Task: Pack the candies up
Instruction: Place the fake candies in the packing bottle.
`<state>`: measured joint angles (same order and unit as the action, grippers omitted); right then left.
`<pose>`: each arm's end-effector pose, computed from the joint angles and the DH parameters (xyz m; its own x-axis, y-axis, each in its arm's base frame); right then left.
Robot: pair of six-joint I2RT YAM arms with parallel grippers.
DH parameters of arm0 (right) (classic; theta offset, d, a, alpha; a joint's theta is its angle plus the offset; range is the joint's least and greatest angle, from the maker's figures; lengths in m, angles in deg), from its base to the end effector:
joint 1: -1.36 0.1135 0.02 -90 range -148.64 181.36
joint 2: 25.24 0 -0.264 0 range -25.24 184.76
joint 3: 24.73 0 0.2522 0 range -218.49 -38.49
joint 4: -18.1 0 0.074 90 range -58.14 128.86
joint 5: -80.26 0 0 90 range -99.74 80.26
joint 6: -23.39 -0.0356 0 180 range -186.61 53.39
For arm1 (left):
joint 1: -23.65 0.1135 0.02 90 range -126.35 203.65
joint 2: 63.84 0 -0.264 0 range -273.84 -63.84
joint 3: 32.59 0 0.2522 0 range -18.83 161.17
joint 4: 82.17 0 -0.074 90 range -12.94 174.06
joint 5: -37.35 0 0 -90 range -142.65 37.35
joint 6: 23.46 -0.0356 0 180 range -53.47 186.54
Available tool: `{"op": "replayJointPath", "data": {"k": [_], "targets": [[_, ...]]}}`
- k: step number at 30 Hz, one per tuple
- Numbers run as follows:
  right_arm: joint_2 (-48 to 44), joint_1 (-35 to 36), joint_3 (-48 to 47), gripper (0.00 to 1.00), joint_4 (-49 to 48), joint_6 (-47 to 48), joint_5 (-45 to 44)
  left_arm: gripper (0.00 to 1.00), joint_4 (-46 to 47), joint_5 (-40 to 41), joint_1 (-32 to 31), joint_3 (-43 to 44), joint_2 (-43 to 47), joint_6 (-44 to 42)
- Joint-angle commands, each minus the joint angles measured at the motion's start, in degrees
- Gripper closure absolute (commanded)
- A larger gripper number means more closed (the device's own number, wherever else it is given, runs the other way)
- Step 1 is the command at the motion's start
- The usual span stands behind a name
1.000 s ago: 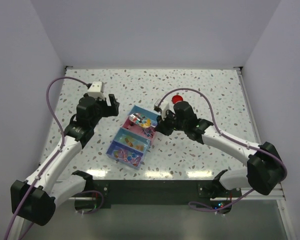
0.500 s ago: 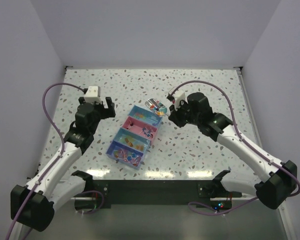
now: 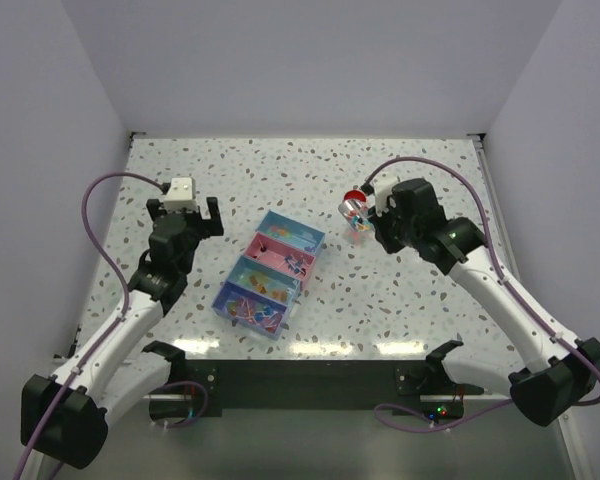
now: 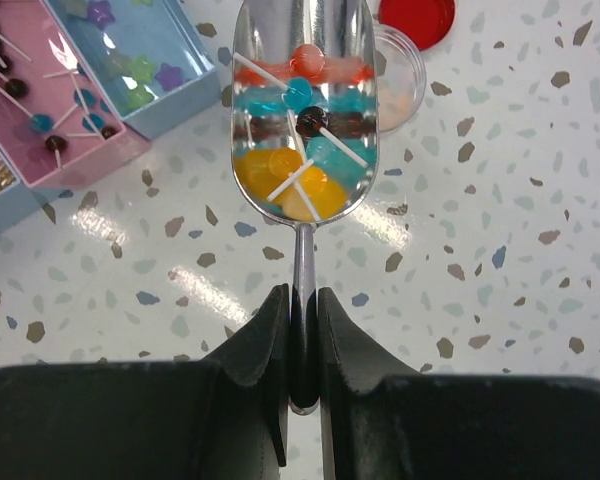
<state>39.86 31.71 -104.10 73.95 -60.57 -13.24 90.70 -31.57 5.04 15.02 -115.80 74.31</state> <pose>0.2041 0.1170 0.3424 -0.5206 -0.4265 -0.7396 -0.5226 0.8442 -0.1190 0.2068 -0.0561 0.2810 -0.1820 -0.0718 -0.9807 -0.0614 0.9962 -0.0616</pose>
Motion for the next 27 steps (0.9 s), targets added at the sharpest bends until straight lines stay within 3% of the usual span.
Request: {"op": "replayJointPath", "data": {"k": [1, 27], "targets": [[-0.15, -0.82, -3.56, 1.0, 3.44, -0.33, -3.43, 0.0, 4.26, 3.44, 0.16, -0.18, 1.6, -2.14], [8.99, -6.88, -10.86, 1.0, 12.4, 6.96, -3.26, 0.0, 8.04, 5.9, -2.39, -1.68, 1.16, -6.01]]}}
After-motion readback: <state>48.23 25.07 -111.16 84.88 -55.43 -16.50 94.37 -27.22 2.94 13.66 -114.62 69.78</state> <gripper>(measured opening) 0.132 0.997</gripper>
